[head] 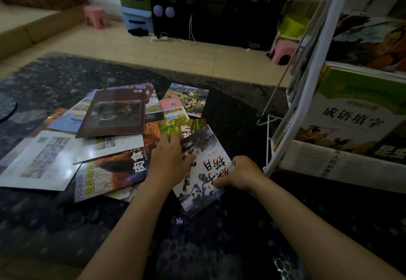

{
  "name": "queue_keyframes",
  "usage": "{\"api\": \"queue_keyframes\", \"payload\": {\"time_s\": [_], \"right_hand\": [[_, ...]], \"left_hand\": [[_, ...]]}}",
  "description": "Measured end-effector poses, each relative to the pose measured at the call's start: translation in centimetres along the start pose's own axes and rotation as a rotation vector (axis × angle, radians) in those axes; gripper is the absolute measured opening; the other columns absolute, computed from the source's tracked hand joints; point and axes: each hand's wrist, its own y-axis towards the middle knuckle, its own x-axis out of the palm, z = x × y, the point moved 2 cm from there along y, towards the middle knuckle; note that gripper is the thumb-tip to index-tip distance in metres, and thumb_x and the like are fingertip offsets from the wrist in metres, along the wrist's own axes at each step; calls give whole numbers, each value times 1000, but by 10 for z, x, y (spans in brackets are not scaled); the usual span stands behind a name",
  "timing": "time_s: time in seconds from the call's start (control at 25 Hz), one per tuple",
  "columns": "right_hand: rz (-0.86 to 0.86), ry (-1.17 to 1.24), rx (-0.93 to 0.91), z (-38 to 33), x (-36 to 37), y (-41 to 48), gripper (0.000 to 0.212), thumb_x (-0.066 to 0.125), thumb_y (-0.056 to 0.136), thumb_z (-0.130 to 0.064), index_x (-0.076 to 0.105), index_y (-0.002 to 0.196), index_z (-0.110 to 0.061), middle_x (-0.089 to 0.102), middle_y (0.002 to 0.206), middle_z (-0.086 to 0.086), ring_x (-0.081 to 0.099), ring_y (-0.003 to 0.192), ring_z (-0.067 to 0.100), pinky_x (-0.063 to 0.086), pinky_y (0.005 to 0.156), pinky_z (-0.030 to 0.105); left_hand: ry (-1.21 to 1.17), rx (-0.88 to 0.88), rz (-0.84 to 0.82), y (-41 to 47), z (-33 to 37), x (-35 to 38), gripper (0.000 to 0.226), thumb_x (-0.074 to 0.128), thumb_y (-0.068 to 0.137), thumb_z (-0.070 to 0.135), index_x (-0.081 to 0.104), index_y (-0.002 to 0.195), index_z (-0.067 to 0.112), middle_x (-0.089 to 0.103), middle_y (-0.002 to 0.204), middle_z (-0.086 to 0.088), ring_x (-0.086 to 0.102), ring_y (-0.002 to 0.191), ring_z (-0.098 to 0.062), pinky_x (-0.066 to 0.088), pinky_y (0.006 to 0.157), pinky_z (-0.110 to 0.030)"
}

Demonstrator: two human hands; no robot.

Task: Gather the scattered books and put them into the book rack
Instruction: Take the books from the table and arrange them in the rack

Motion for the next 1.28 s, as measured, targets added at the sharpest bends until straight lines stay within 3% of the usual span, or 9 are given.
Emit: {"api": "queue_keyframes", "payload": {"time_s": [0.16, 0.32, 0.48, 0.64, 0.76, 0.92, 1.04, 1.16, 1.28], "right_hand": [[155, 500, 12, 9, -1, -10, 36, 89, 70, -13, 58, 88, -10, 68, 91, 7, 67, 82, 20, 59, 73, 39], [97, 933, 36, 6, 16, -17, 28, 75, 85, -7, 58, 106, -14, 69, 108, 12, 70, 94, 28, 59, 84, 49], [245, 600, -247, -10, 1, -25, 38, 57, 93, -1, 53, 103, -37, 66, 108, -6, 64, 102, 17, 56, 88, 44], [259, 258, -487, -29, -47, -42, 54, 47, 90, 2, 55, 118, -43, 62, 106, -18, 57, 101, 9, 50, 81, 28], [293, -78, -589, -37, -71, -46, 55, 56, 88, -6, 52, 133, -38, 58, 111, -3, 55, 103, 18, 52, 85, 35], [316, -442, -641, -41, -72, -49, 68, 71, 86, -22, 39, 142, -44, 47, 102, -8, 48, 99, 15, 50, 81, 36], [396, -491, -667, -39, -70, -51, 73, 67, 87, -16, 33, 148, -37, 44, 107, -6, 45, 105, 17, 50, 84, 37], [475, -485, -654, -30, -62, -53, 71, 57, 90, -7, 28, 150, -31, 44, 114, -1, 45, 106, 20, 52, 85, 40], [473, -470, -627, -20, -50, -57, 84, 58, 87, 0, 19, 154, -34, 37, 109, 0, 43, 97, 20, 50, 78, 36]], "left_hand": [[-332, -133, -34, 3, -5, -7, 28, 70, 88, 26, 46, 101, 20, 54, 90, 8, 56, 82, -17, 47, 68, -34], [-574, -298, 42, 7, -6, -11, 26, 68, 90, 29, 46, 95, 16, 59, 90, -6, 60, 80, -21, 46, 64, -36], [-808, -400, 5, 5, -1, -15, 26, 69, 89, 21, 47, 104, 20, 65, 100, -6, 67, 88, -22, 57, 80, -48], [-880, -371, 183, 7, -3, -30, 48, 69, 87, 12, 42, 124, 27, 61, 110, -4, 63, 97, -19, 56, 81, -38], [-869, -112, 154, 3, 5, -34, 70, 70, 88, 13, 33, 143, 33, 56, 116, -1, 61, 103, -10, 54, 79, -24], [-588, 322, 91, -7, 24, -30, 86, 65, 86, -4, 24, 148, 40, 60, 118, -3, 63, 89, -3, 53, 74, -17], [-382, 423, 121, -8, 26, -26, 83, 65, 82, -5, 32, 150, 29, 57, 130, -6, 55, 117, -15, 47, 96, -26], [-381, 381, 96, -9, 23, -27, 78, 65, 82, -5, 38, 147, 27, 58, 125, -1, 50, 118, -8, 43, 99, -24], [-403, 353, 10, -13, 23, -27, 86, 65, 81, -6, 32, 147, 39, 49, 138, 6, 44, 126, -6, 43, 102, -25]]}}
